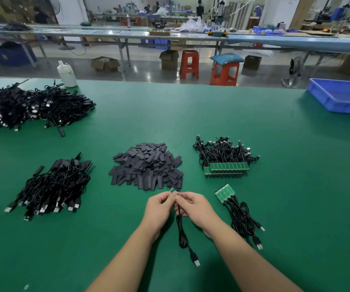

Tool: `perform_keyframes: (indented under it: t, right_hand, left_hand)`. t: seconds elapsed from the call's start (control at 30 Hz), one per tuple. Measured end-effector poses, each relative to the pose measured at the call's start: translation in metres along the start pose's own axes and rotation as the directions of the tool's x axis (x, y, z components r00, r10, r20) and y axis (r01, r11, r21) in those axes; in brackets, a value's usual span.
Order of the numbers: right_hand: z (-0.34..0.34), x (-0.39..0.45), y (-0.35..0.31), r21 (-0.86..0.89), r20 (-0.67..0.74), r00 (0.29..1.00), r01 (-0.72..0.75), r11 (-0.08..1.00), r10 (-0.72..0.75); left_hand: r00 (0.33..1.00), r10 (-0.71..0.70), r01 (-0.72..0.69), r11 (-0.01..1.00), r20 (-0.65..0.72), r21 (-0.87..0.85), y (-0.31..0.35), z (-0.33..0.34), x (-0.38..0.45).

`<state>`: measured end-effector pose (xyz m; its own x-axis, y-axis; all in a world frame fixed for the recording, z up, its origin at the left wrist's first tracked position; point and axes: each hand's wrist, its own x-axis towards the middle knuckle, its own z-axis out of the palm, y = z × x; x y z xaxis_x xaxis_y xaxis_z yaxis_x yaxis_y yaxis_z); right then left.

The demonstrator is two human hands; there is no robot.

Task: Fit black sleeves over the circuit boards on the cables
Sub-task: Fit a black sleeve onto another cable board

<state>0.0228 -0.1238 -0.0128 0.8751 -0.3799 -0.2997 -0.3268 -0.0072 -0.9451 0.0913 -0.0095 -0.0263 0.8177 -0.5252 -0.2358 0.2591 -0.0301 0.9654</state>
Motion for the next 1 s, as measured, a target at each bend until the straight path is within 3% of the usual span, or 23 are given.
perform_keyframes:
  t: [0.17, 0.33, 0.47, 0.63, 0.77, 0.9, 1.0]
  right_hand:
    - [-0.008, 0.005, 0.005, -0.049, -0.047, 0.999, -0.009, 0.999, 0.007]
    - [-0.007, 0.005, 0.007, 0.176, -0.020, 0.993, -0.109, 0.978, 0.114]
    - [-0.010, 0.004, 0.007, 0.190, 0.049, 0.994, -0.109, 0.976, 0.101]
    - [-0.013, 0.006, 0.008, 0.241, 0.124, 0.980, -0.179, 0.954, 0.153]
    - [-0.016, 0.010, 0.010, 0.247, 0.126, 0.979, -0.186, 0.951, 0.159]
    - [-0.017, 0.011, 0.013, 0.143, 0.139, 0.978, -0.172, 0.975, 0.153]
    - [-0.014, 0.009, 0.015, 0.042, 0.162, 0.980, -0.125, 0.991, 0.117]
  left_hand:
    - [1.000, 0.008, -0.008, 0.999, 0.008, 0.038, 0.000, -0.002, 0.001]
    - [0.999, 0.034, -0.032, 0.999, -0.037, 0.044, -0.001, 0.002, 0.003]
    - [0.999, 0.032, -0.030, 0.998, -0.025, 0.056, 0.000, 0.000, 0.003]
    - [1.000, 0.011, -0.011, 0.988, 0.001, 0.157, 0.001, -0.004, 0.005]
    - [0.994, 0.032, 0.004, 0.941, -0.100, 0.339, 0.006, -0.011, 0.014]
    - [0.906, 0.340, -0.071, 0.708, -0.252, 0.702, 0.017, -0.048, 0.036]
    - [0.925, 0.326, 0.015, 0.478, -0.193, 0.878, 0.023, -0.077, 0.054]
